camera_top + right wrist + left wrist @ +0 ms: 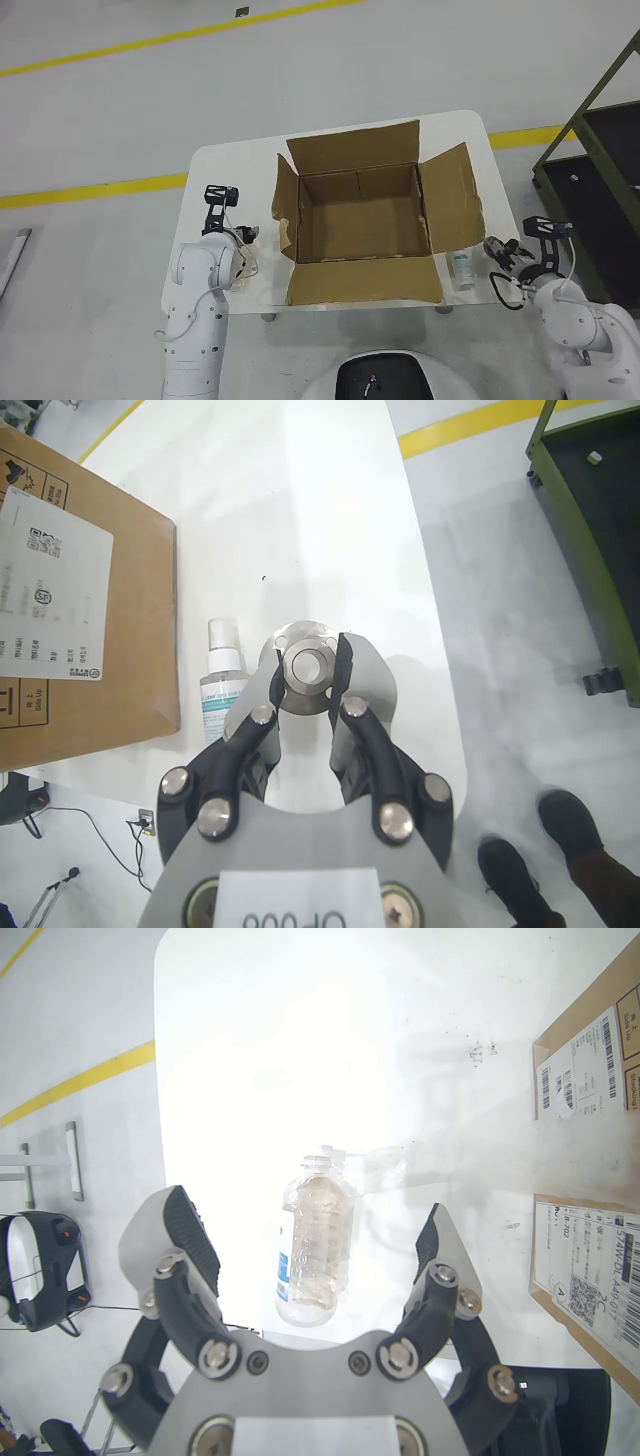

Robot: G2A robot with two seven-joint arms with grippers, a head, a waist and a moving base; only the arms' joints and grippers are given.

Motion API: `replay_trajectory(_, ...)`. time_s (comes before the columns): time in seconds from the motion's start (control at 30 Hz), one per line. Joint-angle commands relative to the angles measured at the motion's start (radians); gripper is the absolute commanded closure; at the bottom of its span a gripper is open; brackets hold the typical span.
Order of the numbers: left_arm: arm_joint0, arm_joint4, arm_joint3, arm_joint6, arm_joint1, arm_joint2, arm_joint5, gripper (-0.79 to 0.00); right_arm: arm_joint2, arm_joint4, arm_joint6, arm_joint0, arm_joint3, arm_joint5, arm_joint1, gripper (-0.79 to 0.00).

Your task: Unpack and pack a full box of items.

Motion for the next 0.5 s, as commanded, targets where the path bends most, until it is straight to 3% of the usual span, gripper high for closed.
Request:
replay_trajectory(0.0,0.000,0.000,0.000,0.000,0.000,0.000,0.000,-0.785,-0.011,-0.008,0.004,0.007,0.009,0.004,0.001,0.000)
replay_trajectory(0.3,0.000,0.000,0.000,0.000,0.000,0.000,0.000,-0.785,-0.037,-0.041,0.014,0.035,0.051,0.001,0.009,0.000)
replay_trajectory(0.37,0.000,0.000,0.000,0.000,0.000,0.000,0.000,-0.785,-0.043,-0.047,0.015,0.039,0.053,0.000,0.010,-0.055)
replay_trajectory(0.4,0.000,0.000,0.000,0.000,0.000,0.000,0.000,-0.785,-0.046,-0.045,0.017,0.041,0.055,-0.001,0.011,-0.102)
replay_trajectory(0.43,0.000,0.000,0.000,0.000,0.000,0.000,0.000,-0.785,-0.046,-0.044,0.020,0.043,0.059,-0.002,0.012,-0.212)
replay_trajectory(0.47,0.000,0.000,0.000,0.000,0.000,0.000,0.000,-0.785,-0.047,-0.043,0.021,0.045,0.061,-0.003,0.013,-0.225)
